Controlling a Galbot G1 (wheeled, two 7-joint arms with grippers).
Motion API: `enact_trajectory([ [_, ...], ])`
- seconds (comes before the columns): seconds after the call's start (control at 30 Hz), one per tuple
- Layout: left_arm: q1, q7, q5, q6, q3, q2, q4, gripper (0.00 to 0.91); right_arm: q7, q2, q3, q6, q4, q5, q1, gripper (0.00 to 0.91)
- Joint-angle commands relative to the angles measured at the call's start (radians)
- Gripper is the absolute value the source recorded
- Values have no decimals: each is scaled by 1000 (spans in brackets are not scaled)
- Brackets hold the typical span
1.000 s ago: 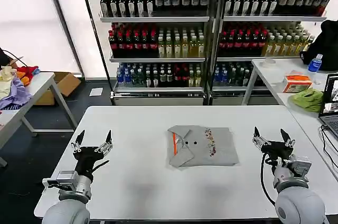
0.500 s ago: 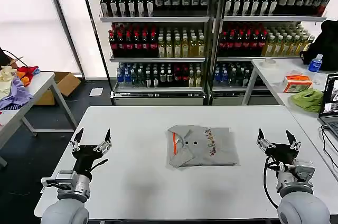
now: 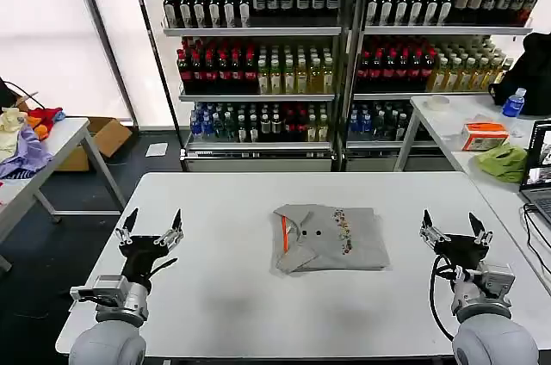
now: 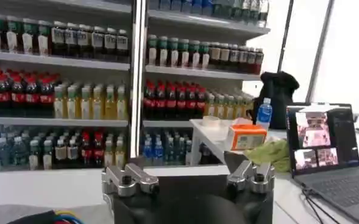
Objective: Fold and organize the clothes.
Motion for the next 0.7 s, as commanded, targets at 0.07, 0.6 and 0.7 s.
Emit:
enact_trajectory([
  [0.07, 3, 4, 1, -1, 2, -5, -7, 907, -1, 4, -3, 1, 0, -8, -2, 907],
  [0.6, 10, 7, 2, 1, -2, -11, -17, 907, -3, 2, -8, 5, -2, -11, -5, 907],
  [0.7, 15, 12, -14, 16, -3, -12, -26, 907, -3, 2, -8, 5, -2, -13, -6, 907],
])
